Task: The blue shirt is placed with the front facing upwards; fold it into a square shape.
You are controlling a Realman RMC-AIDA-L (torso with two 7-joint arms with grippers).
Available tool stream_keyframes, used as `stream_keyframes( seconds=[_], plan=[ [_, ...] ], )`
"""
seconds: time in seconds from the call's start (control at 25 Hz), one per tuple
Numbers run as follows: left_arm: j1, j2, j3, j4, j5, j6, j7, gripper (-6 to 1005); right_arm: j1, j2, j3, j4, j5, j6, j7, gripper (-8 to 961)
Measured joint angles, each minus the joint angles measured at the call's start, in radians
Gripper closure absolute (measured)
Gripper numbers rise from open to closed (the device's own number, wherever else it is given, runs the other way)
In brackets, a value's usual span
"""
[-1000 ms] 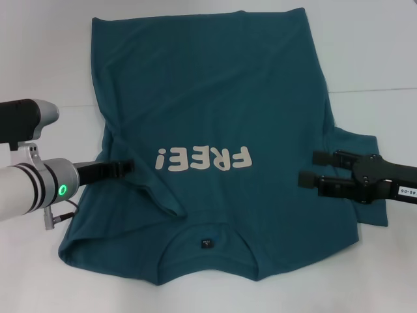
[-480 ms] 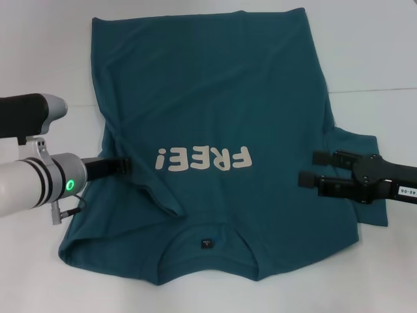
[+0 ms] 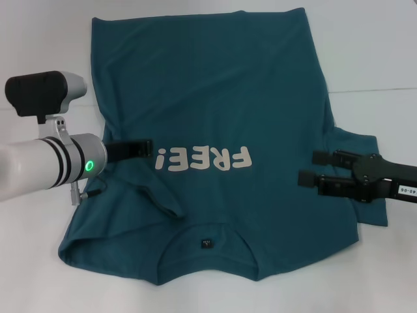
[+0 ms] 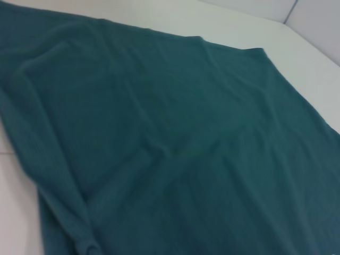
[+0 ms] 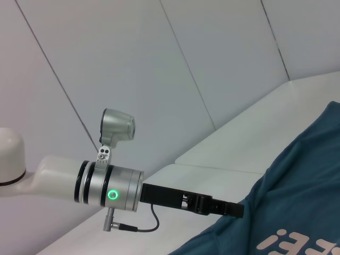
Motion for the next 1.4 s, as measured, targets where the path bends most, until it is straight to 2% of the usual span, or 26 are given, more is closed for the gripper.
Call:
stream_keyframes(
  seconds=[0.16, 0.4, 0.64, 0.84, 1.36, 1.4],
  plan=[
    [0.017, 0.004, 0.001, 0.015, 0.0, -0.007, 0.0, 974, 0.0, 0.0, 0.001, -0.001, 0.0, 0.0, 0.001, 40],
    [0.083, 0.001, 0.003, 0.059, 0.012, -0.038, 0.004, 944, 0.002, -0.001, 0.002, -0.002, 0.0, 0.0, 0.001, 40],
    [0.095, 0.0, 0.002, 0.041, 0.014, -0.073, 0.008, 779, 0.004, -0.001, 0.002, -0.004, 0.0, 0.001, 0.012, 40],
    [0.08, 0.0, 0.004, 0.011, 0.014, -0.081, 0.008, 570, 0.005, -0.002, 0.0, -0.005, 0.0, 0.001, 0.013, 40],
    [0.071, 0.001, 0.002, -0.021, 0.006, -0.084, 0.011, 217, 0.008, -0.002, -0.003, -0.005, 0.0, 0.0, 0.016, 40],
    [0.07, 0.001, 0.001, -0.02, 0.006, -0.085, 0.011, 263, 0.008, -0.002, -0.002, -0.005, 0.0, 0.0, 0.016, 40]
  ],
)
